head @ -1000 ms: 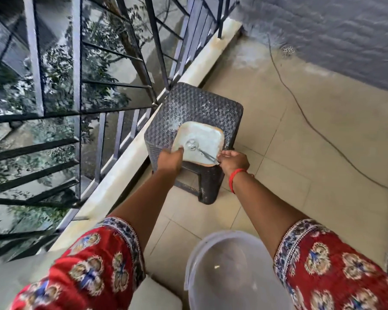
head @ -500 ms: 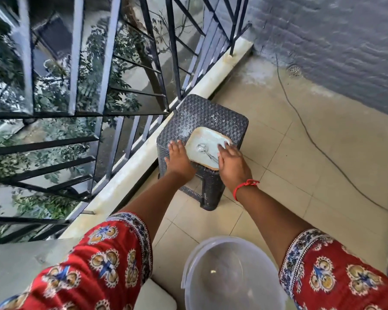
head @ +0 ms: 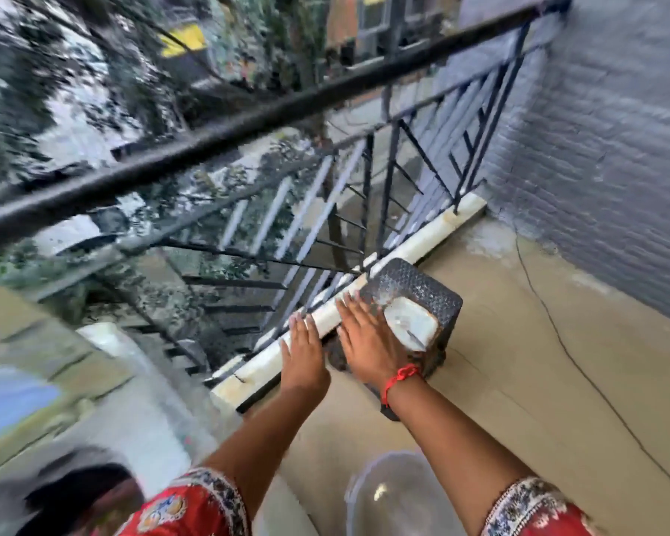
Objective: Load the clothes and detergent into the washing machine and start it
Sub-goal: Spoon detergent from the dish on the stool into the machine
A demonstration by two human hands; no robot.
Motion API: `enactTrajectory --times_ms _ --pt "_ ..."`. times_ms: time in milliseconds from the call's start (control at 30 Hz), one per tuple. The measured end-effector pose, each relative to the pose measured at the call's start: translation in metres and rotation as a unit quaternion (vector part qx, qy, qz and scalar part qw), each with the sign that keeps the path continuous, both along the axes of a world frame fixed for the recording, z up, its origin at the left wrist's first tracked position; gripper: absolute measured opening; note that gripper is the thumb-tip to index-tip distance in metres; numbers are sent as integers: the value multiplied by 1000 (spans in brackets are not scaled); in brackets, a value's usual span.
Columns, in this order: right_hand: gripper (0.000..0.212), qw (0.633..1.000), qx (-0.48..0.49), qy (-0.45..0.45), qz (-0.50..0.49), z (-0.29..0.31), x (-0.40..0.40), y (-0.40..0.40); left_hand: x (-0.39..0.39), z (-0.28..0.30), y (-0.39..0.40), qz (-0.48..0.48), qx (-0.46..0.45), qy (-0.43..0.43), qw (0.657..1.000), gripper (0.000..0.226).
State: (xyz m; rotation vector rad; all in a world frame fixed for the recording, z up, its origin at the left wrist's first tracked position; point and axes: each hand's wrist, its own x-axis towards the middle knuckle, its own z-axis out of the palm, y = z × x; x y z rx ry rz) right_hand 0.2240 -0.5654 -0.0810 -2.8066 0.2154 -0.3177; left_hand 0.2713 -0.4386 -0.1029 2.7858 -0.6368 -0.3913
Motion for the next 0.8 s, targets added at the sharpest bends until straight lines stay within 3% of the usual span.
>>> enactTrajectory --times_ms 200,367,567,733,800 --pt "61 996 15 -2 84 68 -20 150 -36 73 146 42 6 -61 997 77" --pt "55 988 8 1 157 96 -27 259 -61 114 260 96 17 -76 992 71" --pt "57 972 1 29 235 111 -39 362 -97 130 370 163 63 -86 981 73" --pt "62 958 -26 62 277 102 -52 428 -116 124 436 187 125 -53 973 81" --pt "64 954 -39 95 281 91 -56 448 -128 116 457 189 133 -32 973 75"
